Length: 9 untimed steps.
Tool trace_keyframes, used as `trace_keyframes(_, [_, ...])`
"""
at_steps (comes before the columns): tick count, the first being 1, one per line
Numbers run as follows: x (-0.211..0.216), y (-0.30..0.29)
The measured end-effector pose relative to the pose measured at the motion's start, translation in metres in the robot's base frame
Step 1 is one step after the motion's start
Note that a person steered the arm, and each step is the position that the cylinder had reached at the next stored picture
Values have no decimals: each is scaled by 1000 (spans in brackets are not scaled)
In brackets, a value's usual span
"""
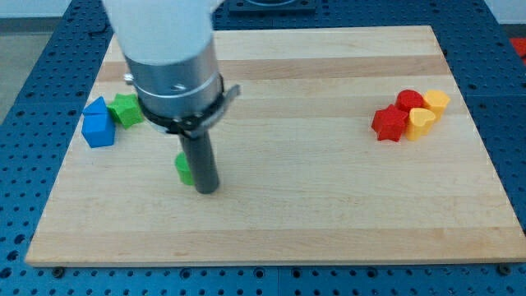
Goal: Move the green circle closer to the green star
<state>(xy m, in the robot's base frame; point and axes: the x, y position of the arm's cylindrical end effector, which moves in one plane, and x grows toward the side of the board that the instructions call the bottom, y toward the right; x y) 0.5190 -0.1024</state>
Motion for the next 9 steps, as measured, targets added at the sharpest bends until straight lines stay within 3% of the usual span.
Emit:
trace_keyframes(1, [-31,-21])
trace_keyframes(4, [-44,-24])
trace_keyframes(6, [-66,-57])
trace_keyframes(9, [-40,-79])
